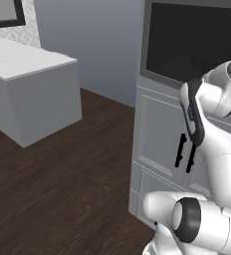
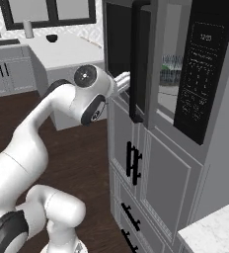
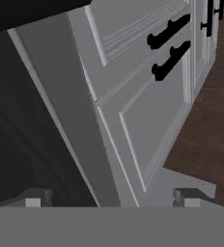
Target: Pick the broccoli from the sink and place it in the bowl. Then pick the bowl and place it in the microwave. Then close the microwave door and press the start button.
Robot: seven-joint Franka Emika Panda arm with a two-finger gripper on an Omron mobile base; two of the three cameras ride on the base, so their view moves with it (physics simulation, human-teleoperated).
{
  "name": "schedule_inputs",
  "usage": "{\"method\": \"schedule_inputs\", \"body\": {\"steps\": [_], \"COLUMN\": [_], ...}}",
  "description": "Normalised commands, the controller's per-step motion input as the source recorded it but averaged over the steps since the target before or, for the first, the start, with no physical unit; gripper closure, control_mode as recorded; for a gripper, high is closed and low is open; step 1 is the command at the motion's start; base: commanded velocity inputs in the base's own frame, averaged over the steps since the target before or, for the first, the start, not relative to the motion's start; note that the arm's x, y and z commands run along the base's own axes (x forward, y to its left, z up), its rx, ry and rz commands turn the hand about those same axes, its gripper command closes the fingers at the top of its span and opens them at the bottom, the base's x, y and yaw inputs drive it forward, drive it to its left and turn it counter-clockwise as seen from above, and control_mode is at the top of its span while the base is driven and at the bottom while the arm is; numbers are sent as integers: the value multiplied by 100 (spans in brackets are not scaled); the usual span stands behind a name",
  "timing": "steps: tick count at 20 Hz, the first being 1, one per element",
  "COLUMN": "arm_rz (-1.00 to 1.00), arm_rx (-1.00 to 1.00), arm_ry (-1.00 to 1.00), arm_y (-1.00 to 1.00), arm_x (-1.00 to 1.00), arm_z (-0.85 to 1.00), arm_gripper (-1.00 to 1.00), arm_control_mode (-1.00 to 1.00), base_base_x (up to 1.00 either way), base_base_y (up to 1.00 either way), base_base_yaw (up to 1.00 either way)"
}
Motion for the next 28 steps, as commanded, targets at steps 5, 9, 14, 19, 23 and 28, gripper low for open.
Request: {"method": "schedule_inputs", "body": {"steps": [5,9,14,19,23,28], "arm_rz": [0,0,0,-1,-8,-2], "arm_rx": [19,16,10,2,0,-7], "arm_ry": [0,-1,-16,-30,-27,5], "arm_y": [-54,-50,-41,-3,37,41], "arm_x": [50,52,50,10,-39,-62], "arm_z": [0,0,0,-1,10,70], "arm_gripper": [-100,-100,-100,-100,-100,-100], "arm_control_mode": [-100,-100,-100,-100,-100,-100], "base_base_x": [0,0,0,0,0,0], "base_base_y": [0,0,0,0,0,0], "base_base_yaw": [0,0,0,0,0,0]}}
